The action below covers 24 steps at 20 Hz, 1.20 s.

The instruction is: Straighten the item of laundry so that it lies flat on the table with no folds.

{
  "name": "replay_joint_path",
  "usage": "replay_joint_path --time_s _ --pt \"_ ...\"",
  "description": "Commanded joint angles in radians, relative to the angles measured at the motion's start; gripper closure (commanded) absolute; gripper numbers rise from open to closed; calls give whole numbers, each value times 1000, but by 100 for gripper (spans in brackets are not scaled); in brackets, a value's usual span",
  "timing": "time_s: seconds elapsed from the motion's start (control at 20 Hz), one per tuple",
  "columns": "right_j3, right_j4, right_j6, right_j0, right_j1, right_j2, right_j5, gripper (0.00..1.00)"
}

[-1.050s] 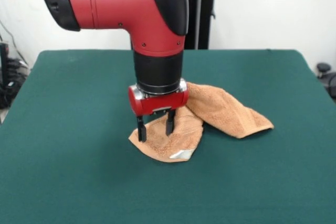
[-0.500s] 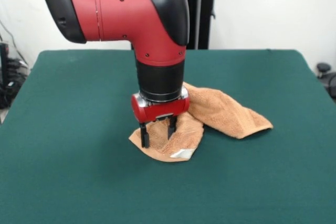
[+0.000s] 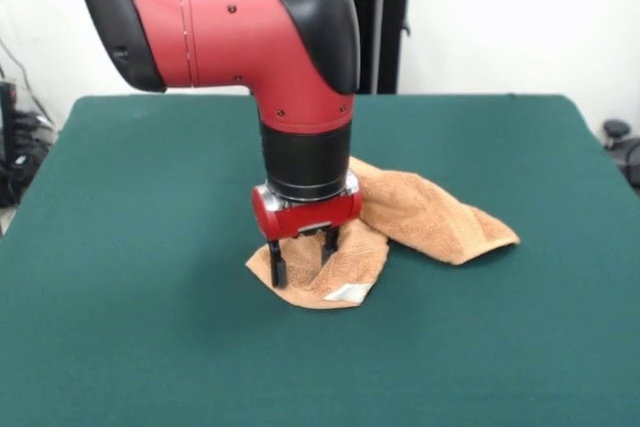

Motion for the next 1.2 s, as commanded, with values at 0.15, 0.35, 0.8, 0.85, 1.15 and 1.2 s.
replay_joint_path --time_s 0.15,0.35,0.8,0.85,1.15,1.2 --pt "26 -68 -96 -27 115 65 -85 0" --pt "23 -77 -130 -37 126 87 -70 100" --pt "45 -44 -74 -13 93 67 6 100" --pt "46 -39 -69 -14 89 64 13 100" --pt "46 -130 -152 48 -20 -20 110 100" --pt "51 -147 -169 55 -49 -36 124 100"
